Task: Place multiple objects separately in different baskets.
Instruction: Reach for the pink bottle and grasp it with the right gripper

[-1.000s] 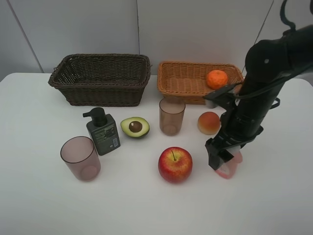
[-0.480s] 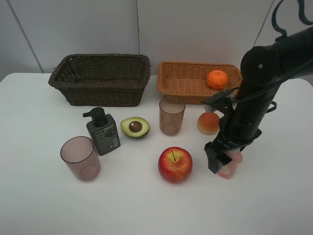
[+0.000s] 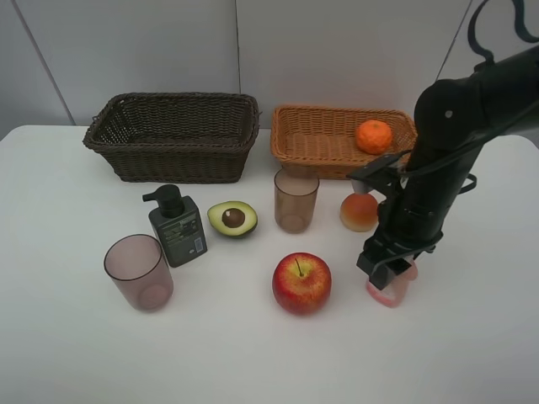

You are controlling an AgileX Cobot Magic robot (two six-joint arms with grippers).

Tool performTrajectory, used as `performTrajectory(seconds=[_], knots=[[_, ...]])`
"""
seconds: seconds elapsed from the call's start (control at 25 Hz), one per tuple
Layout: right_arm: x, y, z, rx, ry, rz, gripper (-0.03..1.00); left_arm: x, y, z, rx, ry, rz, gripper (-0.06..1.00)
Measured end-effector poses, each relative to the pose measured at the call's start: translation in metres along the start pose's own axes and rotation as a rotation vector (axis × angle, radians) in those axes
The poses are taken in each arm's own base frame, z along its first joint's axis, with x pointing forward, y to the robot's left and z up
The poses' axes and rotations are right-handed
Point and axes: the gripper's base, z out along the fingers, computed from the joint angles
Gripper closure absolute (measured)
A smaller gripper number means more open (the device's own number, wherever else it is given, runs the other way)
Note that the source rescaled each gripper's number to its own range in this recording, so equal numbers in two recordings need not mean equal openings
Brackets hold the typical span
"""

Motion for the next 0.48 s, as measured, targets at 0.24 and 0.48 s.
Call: performTrajectory(seconds=[0.24, 0.48], knots=[[0.0005, -0.0013, 0.0000, 0.014, 0.006, -0.013, 0.97, 0.0000, 0.0000, 0.0000, 0.000, 0.000, 0.000, -0.03], [0.0006, -0.0013, 0.0000, 0.015, 0.006, -0.012, 0.97, 0.0000, 0.0000, 0.0000, 0.000, 0.000, 0.000, -0.03]])
